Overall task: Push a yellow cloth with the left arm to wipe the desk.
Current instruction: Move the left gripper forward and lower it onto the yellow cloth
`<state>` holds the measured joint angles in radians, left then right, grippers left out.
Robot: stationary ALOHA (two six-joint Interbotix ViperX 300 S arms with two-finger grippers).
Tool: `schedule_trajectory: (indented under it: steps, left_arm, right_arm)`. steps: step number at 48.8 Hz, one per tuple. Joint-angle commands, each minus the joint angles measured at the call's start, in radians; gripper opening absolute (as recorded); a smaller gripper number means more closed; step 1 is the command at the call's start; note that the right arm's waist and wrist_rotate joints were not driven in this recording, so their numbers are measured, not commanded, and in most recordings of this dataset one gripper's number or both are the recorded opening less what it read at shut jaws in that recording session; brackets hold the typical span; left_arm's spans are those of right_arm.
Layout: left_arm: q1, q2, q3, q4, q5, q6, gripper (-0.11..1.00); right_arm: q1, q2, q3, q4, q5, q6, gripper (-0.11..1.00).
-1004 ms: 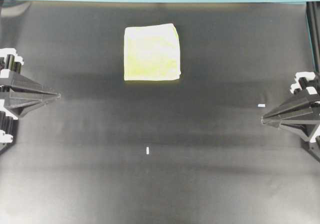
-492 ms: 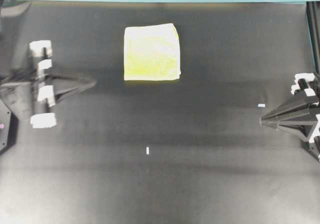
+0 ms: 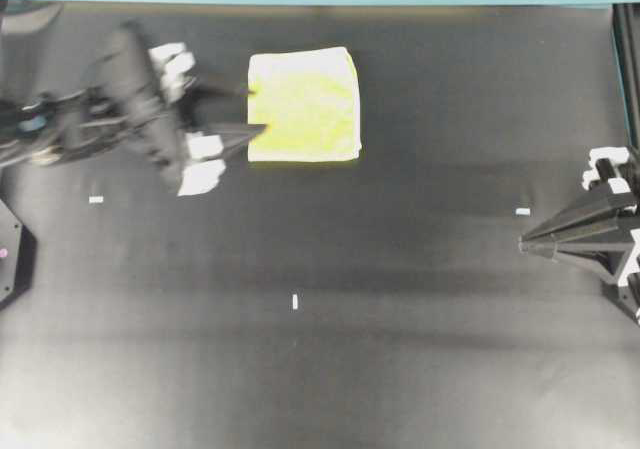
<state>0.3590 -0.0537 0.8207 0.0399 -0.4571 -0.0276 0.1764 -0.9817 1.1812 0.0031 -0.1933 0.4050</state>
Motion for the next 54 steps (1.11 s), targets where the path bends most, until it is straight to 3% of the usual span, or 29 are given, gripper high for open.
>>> schedule_trajectory:
  steps: [1, 19, 54]
  left_arm:
    - [0.008, 0.086, -0.086, 0.003, 0.006, -0.002, 0.87]
    - [0.091, 0.336, -0.272, 0.003, 0.127, 0.003, 0.88]
    - [0.101, 0.411, -0.250, 0.003, 0.175, 0.002, 0.88]
  right_arm:
    - [0.000, 0.005, -0.012, 0.002, -0.005, 0.000, 0.00]
    - [0.002, 0.003, -0.011, 0.002, 0.048, -0.002, 0.00]
    - [0.002, -0.028, -0.009, 0.002, 0.078, -0.002, 0.00]
